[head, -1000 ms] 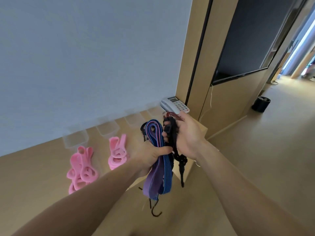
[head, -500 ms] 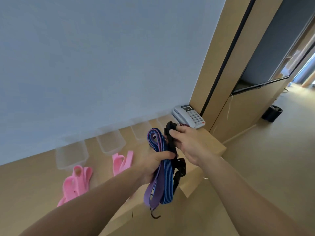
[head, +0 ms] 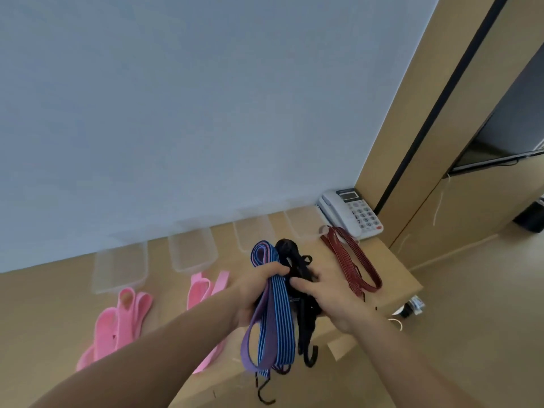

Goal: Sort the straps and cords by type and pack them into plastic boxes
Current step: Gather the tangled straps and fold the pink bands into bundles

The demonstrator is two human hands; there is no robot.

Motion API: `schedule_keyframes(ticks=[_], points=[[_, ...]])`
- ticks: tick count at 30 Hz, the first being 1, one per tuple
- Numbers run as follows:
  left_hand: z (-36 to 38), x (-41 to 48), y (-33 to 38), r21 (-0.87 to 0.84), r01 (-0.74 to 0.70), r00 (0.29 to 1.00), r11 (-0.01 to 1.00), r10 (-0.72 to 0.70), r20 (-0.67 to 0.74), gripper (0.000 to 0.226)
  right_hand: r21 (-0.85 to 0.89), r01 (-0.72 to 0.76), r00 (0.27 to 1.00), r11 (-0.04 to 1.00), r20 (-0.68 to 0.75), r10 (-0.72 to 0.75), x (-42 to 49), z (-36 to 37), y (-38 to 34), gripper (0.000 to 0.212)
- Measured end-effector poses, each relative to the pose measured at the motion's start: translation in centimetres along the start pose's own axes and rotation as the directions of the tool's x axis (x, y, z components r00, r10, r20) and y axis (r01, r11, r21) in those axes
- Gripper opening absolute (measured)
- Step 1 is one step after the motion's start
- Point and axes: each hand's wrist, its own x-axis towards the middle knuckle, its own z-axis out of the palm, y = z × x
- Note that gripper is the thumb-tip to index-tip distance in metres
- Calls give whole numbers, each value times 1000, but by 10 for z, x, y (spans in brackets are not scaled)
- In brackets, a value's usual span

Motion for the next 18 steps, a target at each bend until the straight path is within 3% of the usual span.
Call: schedule_keyframes(ticks=[2, 4, 6, 9, 14, 16, 18], points=[[4, 9, -4, 11, -14, 997, 1000, 15, -75, 47, 1, 4, 999, 1000, -47, -4, 15, -9, 12, 16], [10, 18, -8, 13, -60, 975, 998, 62, -213, 35, -78, 33, 995, 996, -91, -40, 32, -20, 20, 13], [14, 28, -9, 14, -115, 920, 993, 112, -375, 21, -167, 63, 992, 984, -96, -80, 50, -32, 25, 12], [17, 40, -3, 17, -173, 822, 985, 154, -548, 22, -279, 112, 988, 954, -73, -138, 76, -42, 33, 12], [28, 46, 4, -61, -222, 768, 973, 136, -626, 26, -339, 117, 992, 934, 85, -93, 112, -39, 65, 34], [31, 47, 3, -75, -234, 764, 969, 136, -630, 24, -392, 119, 990, 912, 116, -79, 118, -36, 77, 54], [34, 47, 2, -91, -230, 781, 969, 127, -612, 22, -446, 128, 990, 886, 110, -88, 119, -35, 88, 60]])
